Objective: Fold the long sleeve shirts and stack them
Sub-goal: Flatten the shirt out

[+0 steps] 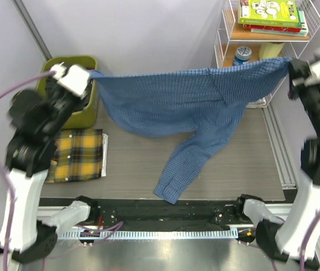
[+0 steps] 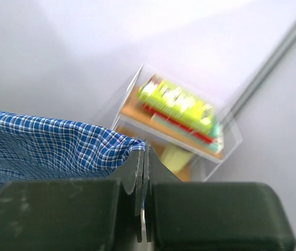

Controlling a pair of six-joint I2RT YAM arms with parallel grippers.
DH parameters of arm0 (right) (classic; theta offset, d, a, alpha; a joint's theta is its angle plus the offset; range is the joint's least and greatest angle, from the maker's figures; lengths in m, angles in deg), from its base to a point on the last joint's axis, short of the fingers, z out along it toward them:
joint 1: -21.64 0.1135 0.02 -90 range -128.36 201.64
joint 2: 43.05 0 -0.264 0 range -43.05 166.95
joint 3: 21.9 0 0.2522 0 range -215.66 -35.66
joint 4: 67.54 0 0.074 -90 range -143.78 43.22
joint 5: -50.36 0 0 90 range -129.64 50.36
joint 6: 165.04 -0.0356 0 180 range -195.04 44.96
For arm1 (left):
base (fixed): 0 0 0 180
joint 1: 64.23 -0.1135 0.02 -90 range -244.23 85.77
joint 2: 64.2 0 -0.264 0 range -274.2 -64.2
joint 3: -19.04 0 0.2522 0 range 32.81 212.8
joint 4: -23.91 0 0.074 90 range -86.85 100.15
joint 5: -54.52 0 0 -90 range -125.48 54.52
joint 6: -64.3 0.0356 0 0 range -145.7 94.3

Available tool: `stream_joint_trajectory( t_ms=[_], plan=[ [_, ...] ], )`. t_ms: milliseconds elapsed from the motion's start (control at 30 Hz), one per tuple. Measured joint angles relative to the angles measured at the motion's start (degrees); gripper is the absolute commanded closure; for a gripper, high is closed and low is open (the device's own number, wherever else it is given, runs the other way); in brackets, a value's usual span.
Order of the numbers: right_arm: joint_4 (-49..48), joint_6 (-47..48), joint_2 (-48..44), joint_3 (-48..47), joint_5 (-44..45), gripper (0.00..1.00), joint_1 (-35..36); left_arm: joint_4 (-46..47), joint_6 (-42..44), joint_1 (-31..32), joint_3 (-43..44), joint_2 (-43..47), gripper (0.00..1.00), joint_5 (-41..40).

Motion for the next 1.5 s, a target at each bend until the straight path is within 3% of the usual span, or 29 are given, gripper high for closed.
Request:
stream_joint_trajectory(
  t_ms=[167,300,533,667,767,867,1000,1233,1367,1500],
  plan=[
    [-5.0,-0.9,-14.5,-1.3,4.7,0.99,0.0,0.9,-0.8,0.0,-0.3,14.3,1.00,4.0],
    [-10.3,-0.9,-20.0,-9.4,7.4,0.99,0.0,2.5,-2.2,0.0,6.5,19.6,1.00,7.4],
    [-16.0,0.2,-17.2,-28.6,10.4,0.99,0.1,2.6,-5.7,-1.5,22.8,17.9,1.00,9.9],
    [-21.4,0.7,-14.6,-31.3,10.4,0.99,0.0,3.5,-6.7,-2.7,31.0,14.2,1.00,9.2],
    [-24.6,0.9,-12.5,-28.4,9.4,0.99,0.0,4.6,-6.8,-3.0,30.9,12.8,1.00,8.9],
    [-26.8,2.0,-12.5,-15.5,6.6,0.99,0.1,6.6,-6.0,-3.0,21.2,13.0,1.00,8.8],
    [-25.9,5.3,-12.6,9.2,1.5,0.99,0.3,9.6,-3.1,-3.0,-5.2,13.3,1.00,8.8],
    [-20.5,12.5,-6.4,41.1,-4.3,0.99,0.3,14.0,0.6,-3.0,-36.7,6.4,1.00,8.7],
    [-20.7,17.2,-2.1,49.7,-7.0,0.99,0.4,20.9,2.9,-3.0,-44.6,0.7,1.00,9.9],
    [-23.8,21.7,7.5,50.8,-8.3,0.99,0.6,28.4,4.9,-3.4,-43.4,-14.4,1.00,10.3]
  ],
)
